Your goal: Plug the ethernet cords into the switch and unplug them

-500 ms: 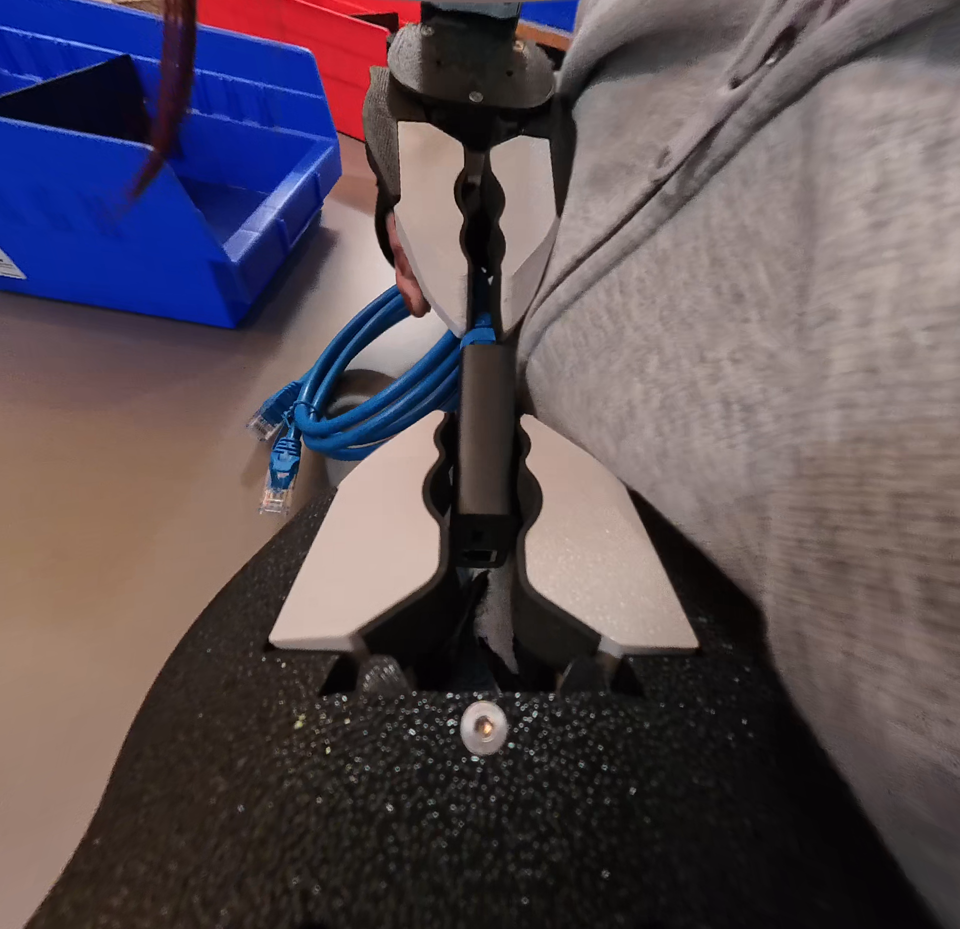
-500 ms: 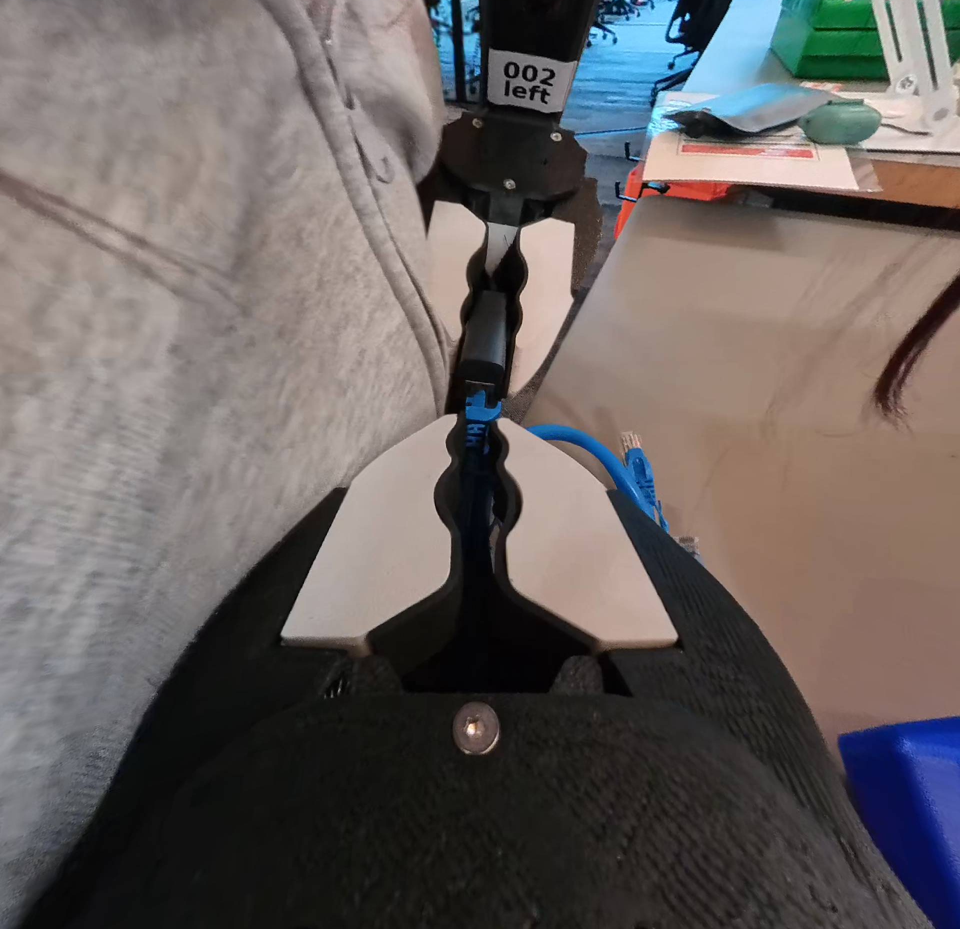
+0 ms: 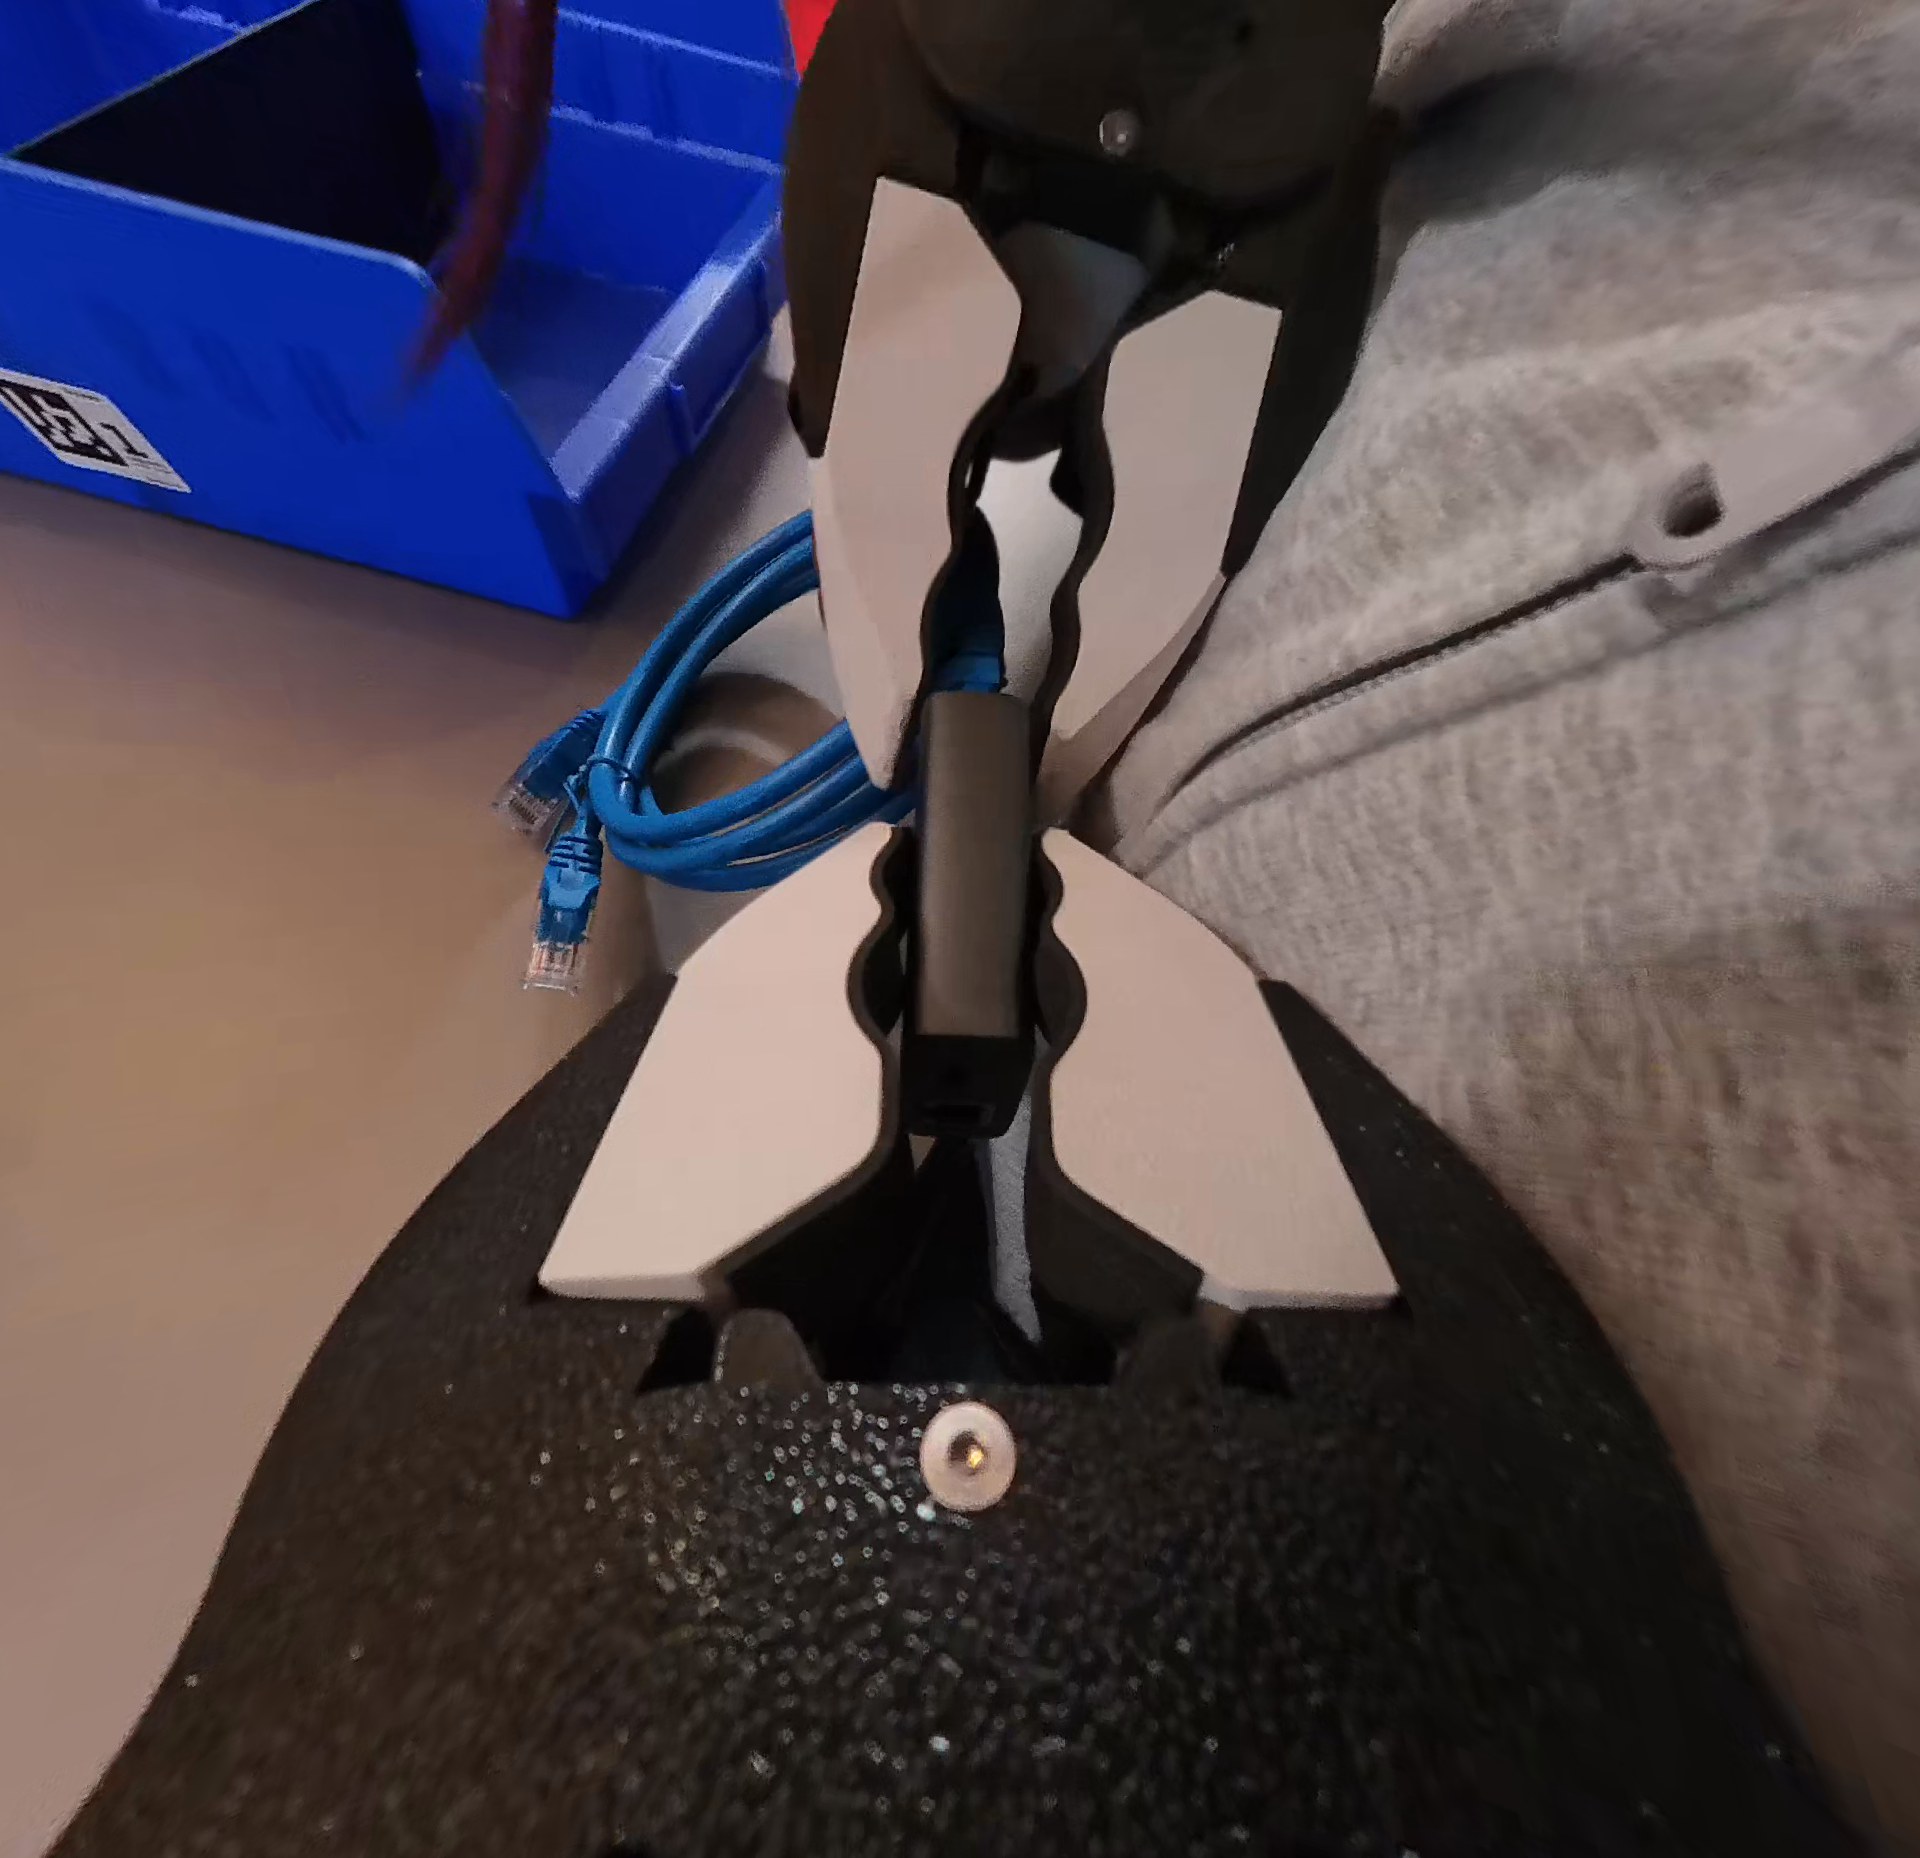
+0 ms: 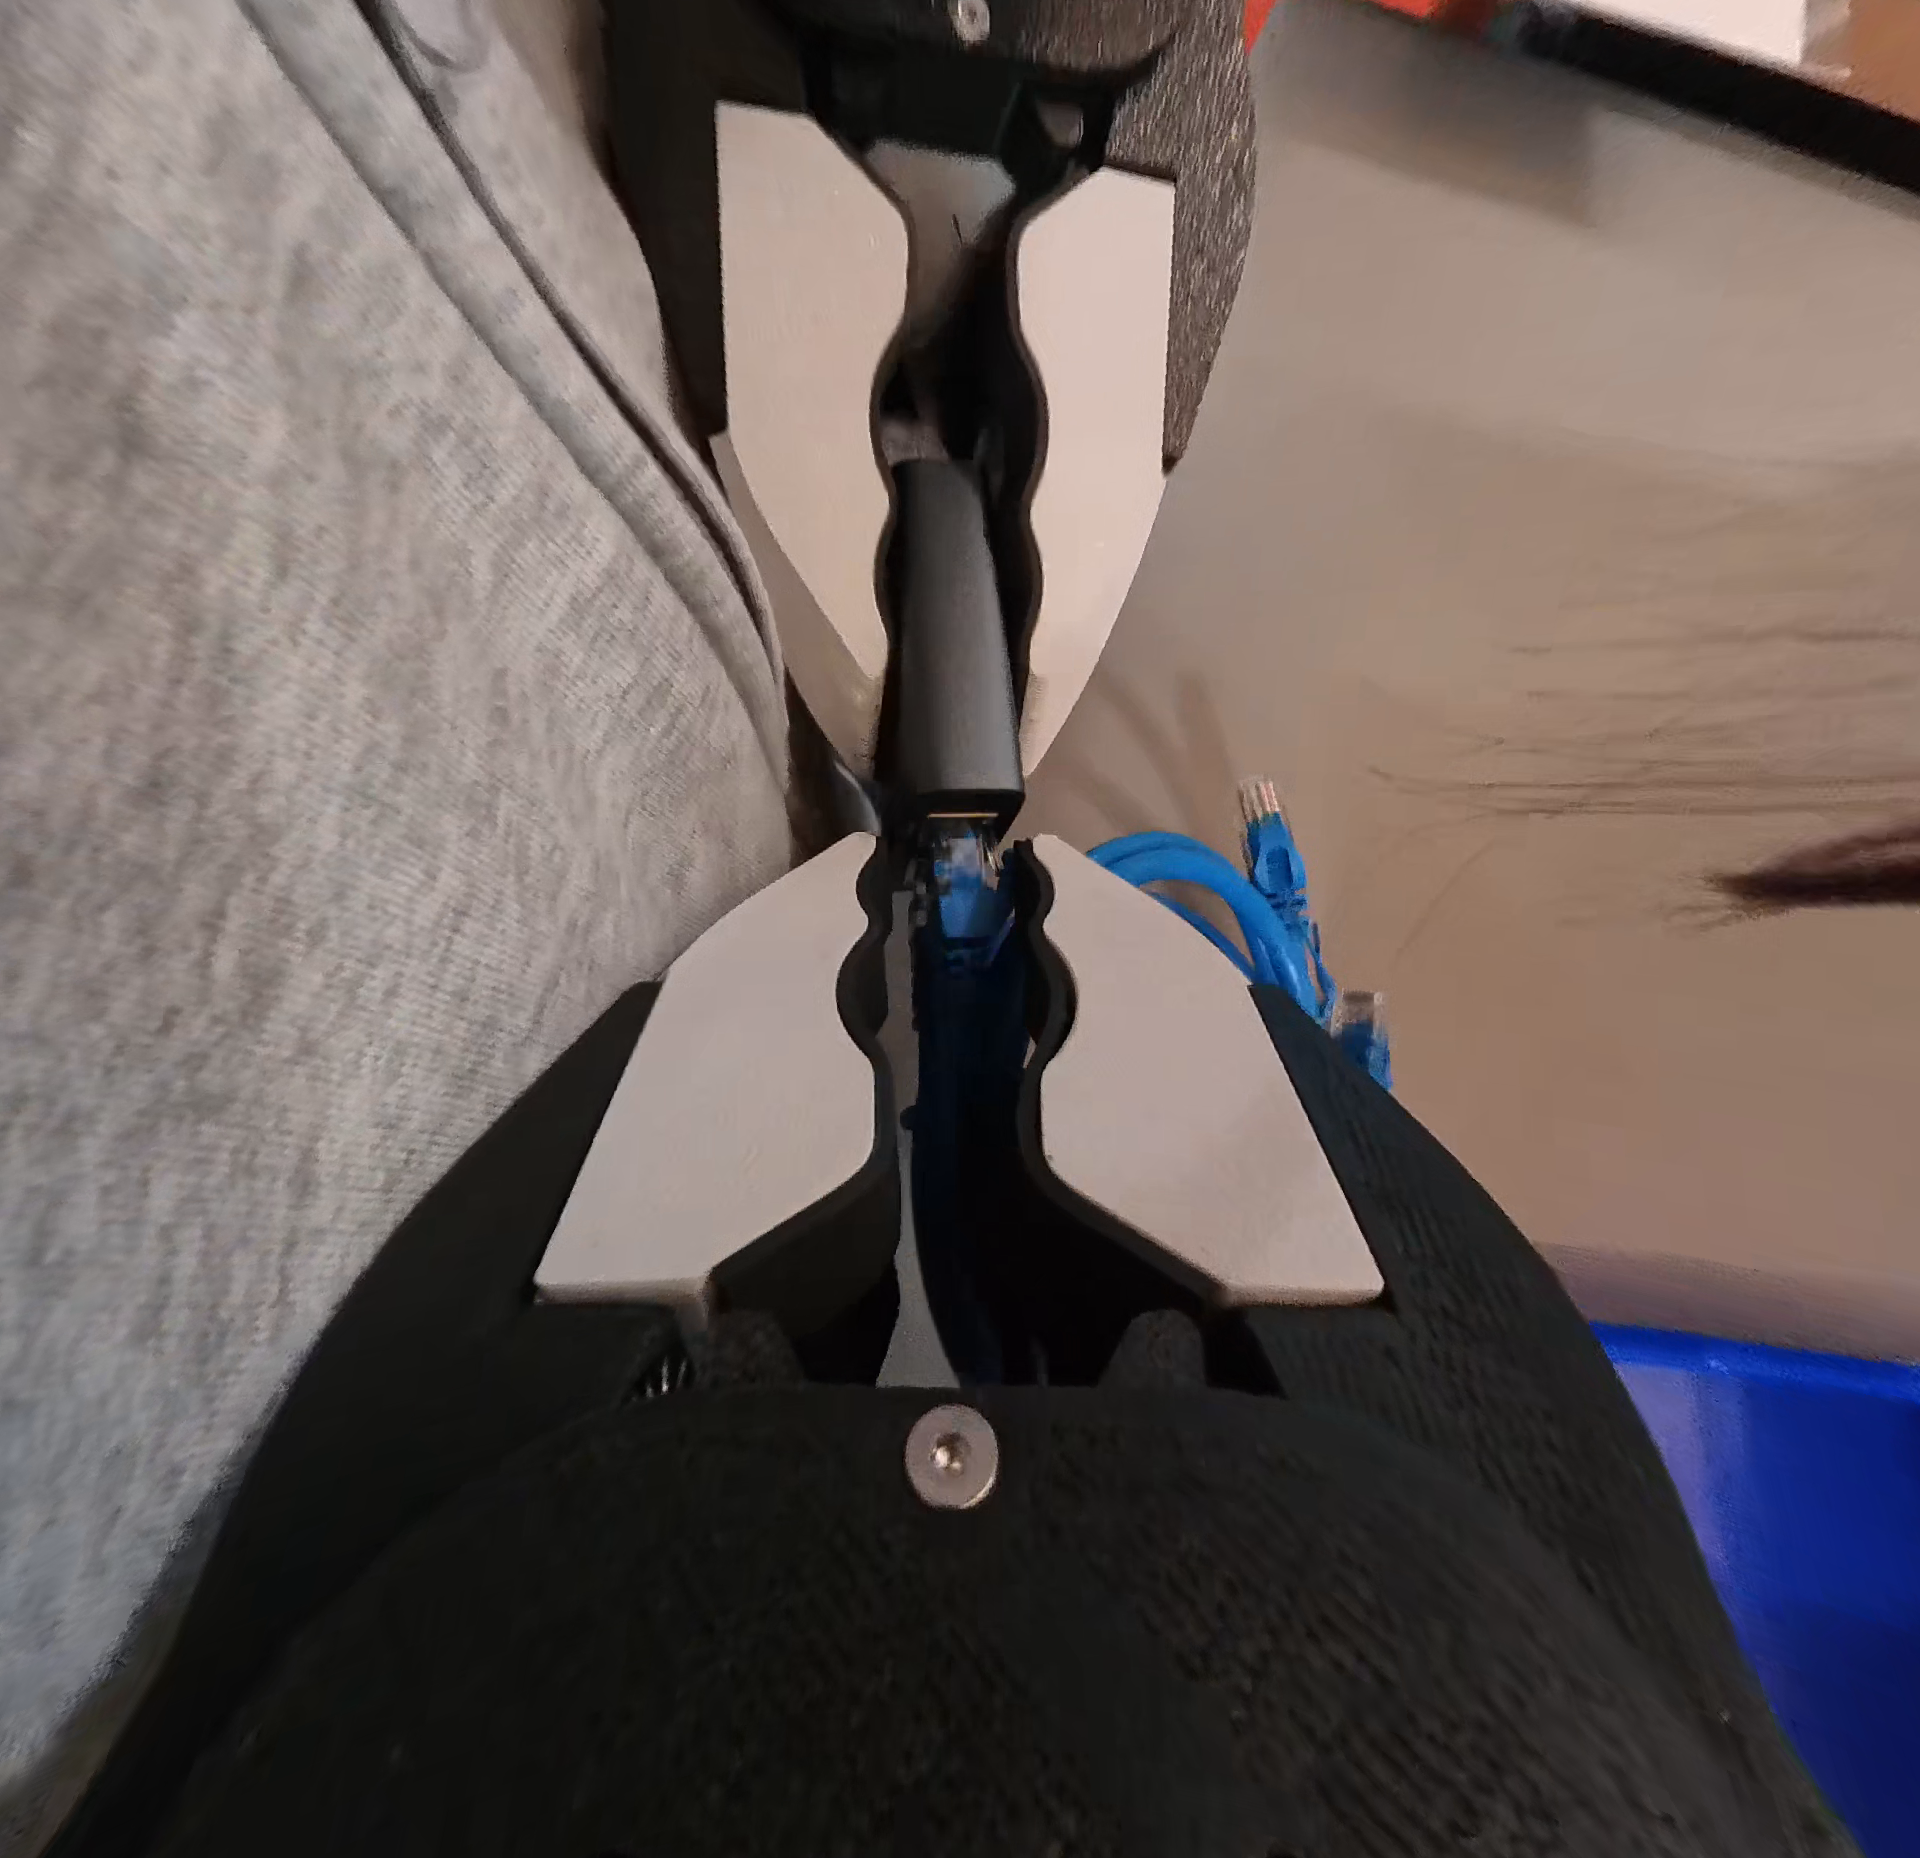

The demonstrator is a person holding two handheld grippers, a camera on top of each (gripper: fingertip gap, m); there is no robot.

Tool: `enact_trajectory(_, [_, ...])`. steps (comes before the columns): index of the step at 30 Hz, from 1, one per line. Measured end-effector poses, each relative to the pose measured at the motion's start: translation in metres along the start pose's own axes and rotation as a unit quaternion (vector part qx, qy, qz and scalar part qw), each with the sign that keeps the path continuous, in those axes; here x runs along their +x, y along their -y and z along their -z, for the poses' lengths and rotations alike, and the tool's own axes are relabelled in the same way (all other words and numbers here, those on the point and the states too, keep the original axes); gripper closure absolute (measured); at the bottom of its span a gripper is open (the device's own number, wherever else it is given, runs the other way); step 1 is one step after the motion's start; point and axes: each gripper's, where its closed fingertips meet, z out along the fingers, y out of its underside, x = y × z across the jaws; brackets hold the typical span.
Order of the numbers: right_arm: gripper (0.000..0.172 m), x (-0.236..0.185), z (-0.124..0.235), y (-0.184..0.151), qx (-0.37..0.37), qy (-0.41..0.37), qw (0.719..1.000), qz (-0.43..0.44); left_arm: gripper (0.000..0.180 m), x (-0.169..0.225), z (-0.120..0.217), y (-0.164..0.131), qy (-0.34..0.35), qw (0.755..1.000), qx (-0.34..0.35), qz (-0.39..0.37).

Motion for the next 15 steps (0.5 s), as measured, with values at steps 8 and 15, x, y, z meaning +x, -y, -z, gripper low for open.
enact_trajectory(8, [0.149, -0.001, 0.0, -0.01, -0.11, -0.023, 0.993, 0.048, 0.16, 0.003, -0.003, 0.003, 0.028, 0.998, -0.04, -0.039])
enact_trajectory(15, [0.152, -0.009, -0.004, -0.019, -0.16, -0.015, 0.984, 0.081, 0.16, 0.015, -0.004, 0.01, 0.009, 0.998, -0.021, -0.052])
